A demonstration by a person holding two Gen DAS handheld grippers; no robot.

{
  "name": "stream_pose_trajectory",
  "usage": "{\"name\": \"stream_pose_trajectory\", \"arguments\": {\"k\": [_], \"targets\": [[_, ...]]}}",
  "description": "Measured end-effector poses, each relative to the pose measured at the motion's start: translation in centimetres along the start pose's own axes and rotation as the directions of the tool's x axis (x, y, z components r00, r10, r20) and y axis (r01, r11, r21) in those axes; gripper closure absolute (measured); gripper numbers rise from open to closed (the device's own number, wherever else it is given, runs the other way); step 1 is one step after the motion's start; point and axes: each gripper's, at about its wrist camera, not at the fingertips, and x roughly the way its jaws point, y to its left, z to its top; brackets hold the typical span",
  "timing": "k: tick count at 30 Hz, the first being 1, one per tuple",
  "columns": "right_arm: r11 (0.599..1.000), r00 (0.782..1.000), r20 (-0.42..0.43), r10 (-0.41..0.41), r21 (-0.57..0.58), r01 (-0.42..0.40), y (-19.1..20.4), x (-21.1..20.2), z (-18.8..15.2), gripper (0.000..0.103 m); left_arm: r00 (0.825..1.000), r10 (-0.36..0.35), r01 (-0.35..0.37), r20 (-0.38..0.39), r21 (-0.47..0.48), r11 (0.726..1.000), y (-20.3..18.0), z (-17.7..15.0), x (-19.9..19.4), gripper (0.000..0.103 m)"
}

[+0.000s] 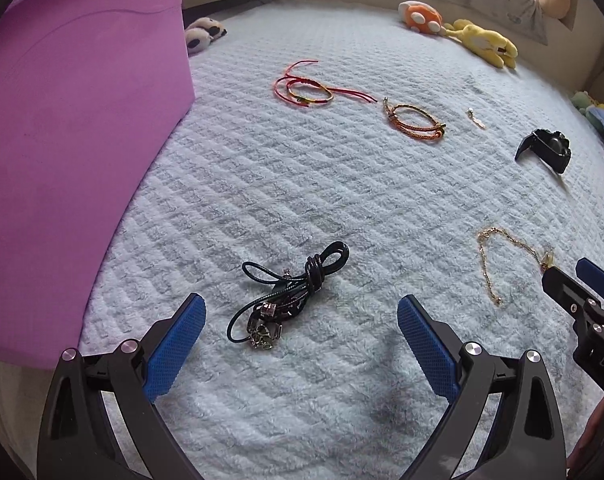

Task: Organize jewelry
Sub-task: 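Move both open tools back over the black cord necklace and gold chain, then grasp the black cord necklace with the left tool while the right tool grasps the gold flower-pendant chain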

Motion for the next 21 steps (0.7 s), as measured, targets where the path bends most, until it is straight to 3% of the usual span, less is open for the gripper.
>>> {"name": "stream_pose_trajectory", "arguments": {"k": [11, 15, 21], "targets": [[0.999, 1.000, 0.020, -0.011, -0.045, 0.012, 0.6, 1.9, -0.1, 0.039, 1.000, -0.006, 0.006, 0.024, 0.006, 1.000, -0.2, 0.5, 1.6, 0.008], [0.999, 1.000, 0.006, -0.009, -0.053, 0.010, 0.8, 2.5, -0.3, 0.051, 0.999, -0.010, 0.010, 0.031, 0.014, 1.000, -0.4, 1.0, 1.9, 0.008], [0.995, 0.999, 0.016, -0.029, -0.099, 0.030, 1.6, 2.7, -0.6, 0.060, 1.000, -0.002, 0.001, 0.027, 0.009, 1.000, -0.6, 1.5, 2.7, 0.007]]}}
